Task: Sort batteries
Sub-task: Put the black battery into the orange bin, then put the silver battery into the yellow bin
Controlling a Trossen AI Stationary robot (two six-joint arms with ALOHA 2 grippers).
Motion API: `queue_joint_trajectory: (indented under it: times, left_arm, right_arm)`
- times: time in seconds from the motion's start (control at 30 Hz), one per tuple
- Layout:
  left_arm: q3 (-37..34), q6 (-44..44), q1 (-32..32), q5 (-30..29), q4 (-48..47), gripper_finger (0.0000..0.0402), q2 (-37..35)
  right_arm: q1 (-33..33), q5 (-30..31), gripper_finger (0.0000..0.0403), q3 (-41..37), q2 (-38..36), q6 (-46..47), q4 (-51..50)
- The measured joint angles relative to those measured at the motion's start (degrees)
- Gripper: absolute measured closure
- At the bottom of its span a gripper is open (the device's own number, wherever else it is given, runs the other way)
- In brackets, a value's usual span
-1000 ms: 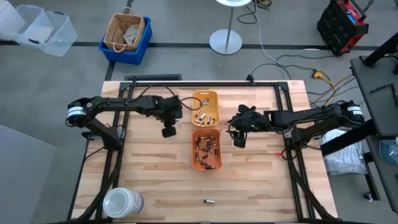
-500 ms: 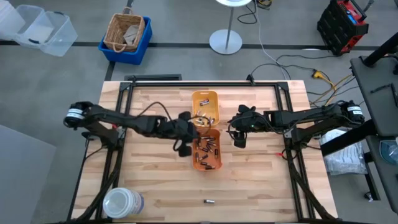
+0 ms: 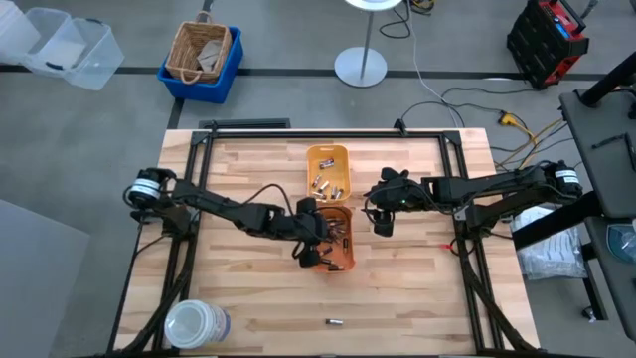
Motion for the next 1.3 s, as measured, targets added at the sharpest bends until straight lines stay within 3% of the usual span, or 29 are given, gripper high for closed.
queue_joint_trajectory:
  times: [0.37,0.67,0.87,1.3]
  left_arm:
    - [3.43,0.07,-0.42,-0.23,-7.05,0.0361,0.51]
    - [3.73,1.79,-0.22,-0.26,-9.96,0.0356,0.51]
    - [3.71,1.06,-0.2,-2.67,-13.06,0.0342,0.51]
    - [3.64,6.05,-0.24,-3.16,-13.93,0.0281,0.28]
  right_arm:
    - [0.15,0.0,0.0202,-0.04,-2.15,2.52,-1.92]
    - [2.62,0.08,0.0202,-0.04,-5.93,11.14,-3.21]
    - [7.9,0.93,0.0202,-0.04,-8.08,17.42,-3.19]
    - [28.26,13.32,0.0202,-0.04,-7.66,29.49,-1.92]
